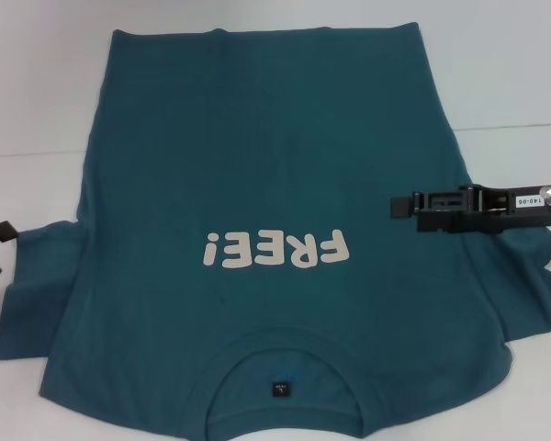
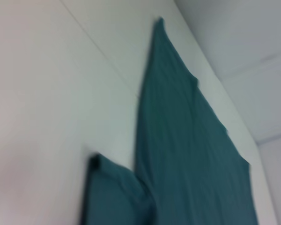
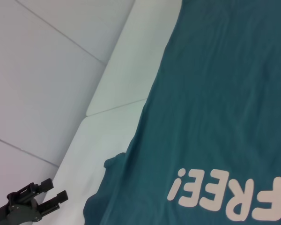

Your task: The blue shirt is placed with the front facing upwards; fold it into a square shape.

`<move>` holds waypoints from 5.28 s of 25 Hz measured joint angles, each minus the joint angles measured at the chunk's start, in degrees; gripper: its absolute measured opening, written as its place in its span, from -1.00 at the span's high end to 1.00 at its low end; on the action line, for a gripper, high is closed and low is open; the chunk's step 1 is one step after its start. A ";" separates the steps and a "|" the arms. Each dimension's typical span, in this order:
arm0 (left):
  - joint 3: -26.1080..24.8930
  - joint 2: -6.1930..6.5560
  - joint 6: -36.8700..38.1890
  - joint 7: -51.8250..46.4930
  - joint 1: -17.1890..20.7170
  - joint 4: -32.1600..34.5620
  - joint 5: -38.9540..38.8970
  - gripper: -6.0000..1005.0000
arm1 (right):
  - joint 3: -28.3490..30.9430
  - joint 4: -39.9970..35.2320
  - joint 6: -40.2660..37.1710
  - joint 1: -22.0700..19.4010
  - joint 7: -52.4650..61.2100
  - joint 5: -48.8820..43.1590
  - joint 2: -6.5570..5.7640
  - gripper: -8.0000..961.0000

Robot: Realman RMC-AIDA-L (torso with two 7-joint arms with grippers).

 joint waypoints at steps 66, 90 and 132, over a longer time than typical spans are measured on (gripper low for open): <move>5.79 1.57 -11.37 0.64 -5.64 -8.64 10.12 0.20 | 0.56 -0.02 0.77 -0.95 -0.22 0.43 -0.73 -0.91; 9.88 2.07 -15.69 2.45 -6.99 -2.50 16.93 0.91 | 0.55 0.00 0.97 -1.20 0.01 0.42 -0.72 -0.91; 7.08 1.69 -14.86 -4.07 -4.88 1.36 20.39 0.91 | 0.39 -0.04 1.24 -0.84 -1.87 0.42 -0.10 -0.91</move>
